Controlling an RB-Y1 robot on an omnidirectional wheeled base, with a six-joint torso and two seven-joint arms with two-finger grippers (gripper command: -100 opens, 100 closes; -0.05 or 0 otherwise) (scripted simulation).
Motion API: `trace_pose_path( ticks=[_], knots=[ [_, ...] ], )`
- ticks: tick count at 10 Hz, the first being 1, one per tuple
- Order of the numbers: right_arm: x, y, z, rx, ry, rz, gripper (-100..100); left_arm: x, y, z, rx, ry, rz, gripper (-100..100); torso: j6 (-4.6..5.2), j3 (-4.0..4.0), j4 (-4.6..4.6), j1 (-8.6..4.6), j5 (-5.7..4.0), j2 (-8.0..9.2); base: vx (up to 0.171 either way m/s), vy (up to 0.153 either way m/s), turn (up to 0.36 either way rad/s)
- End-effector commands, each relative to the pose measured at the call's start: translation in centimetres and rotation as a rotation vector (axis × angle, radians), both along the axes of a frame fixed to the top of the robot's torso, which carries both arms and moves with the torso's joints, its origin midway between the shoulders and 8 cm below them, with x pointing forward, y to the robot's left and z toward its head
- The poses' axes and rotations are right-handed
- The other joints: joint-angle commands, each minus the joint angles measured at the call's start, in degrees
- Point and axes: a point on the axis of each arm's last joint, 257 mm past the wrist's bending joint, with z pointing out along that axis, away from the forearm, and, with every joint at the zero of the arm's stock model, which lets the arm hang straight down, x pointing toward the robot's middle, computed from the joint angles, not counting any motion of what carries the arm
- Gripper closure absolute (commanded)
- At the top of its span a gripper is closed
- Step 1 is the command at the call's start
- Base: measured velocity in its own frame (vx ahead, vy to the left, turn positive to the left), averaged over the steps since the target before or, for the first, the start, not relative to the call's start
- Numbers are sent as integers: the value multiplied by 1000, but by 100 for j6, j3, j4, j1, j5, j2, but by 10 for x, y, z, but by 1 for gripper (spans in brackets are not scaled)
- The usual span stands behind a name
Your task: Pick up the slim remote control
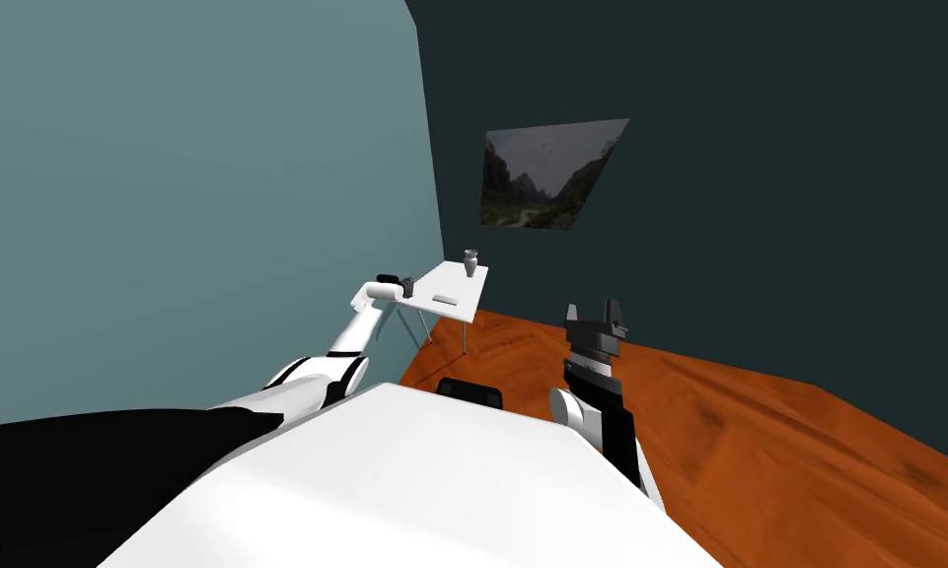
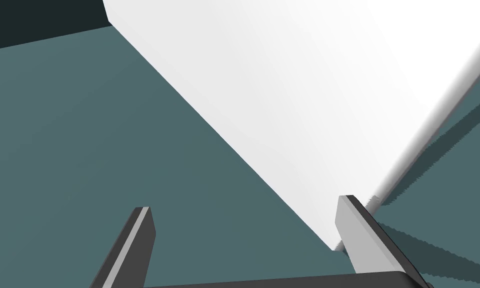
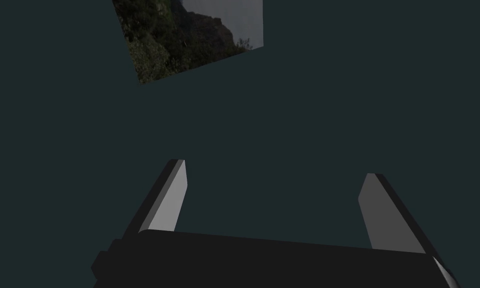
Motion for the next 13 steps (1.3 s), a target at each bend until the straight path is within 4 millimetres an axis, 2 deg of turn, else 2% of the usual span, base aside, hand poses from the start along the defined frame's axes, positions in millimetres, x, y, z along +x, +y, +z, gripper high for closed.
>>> trace_pose_path(
  ticks=[1,4,5,6,13],
  knots=[
    [0,0,0,0,0,0,0,-5,5,-13,-18,58,19,-100,0,0,0,0,0,0,16,4,-100],
    [0,0,0,0,0,0,0,-12,12,-26,-47,135,47,-100,0,0,0,-2,0,0,16,0,-75],
    [0,0,0,0,0,0,0,-11,16,-25,-62,160,61,-100,-4,0,-1,-1,0,1,28,-8,-123],
    [0,0,0,0,0,0,0,-19,18,-37,-74,203,72,-100,-1,-2,-1,-4,-1,-3,27,-1,-89],
    [0,0,0,0,0,0,0,-45,26,-65,-161,397,135,-100,-2,-4,-2,-5,-1,-6,30,-2,-97]
  ],
)
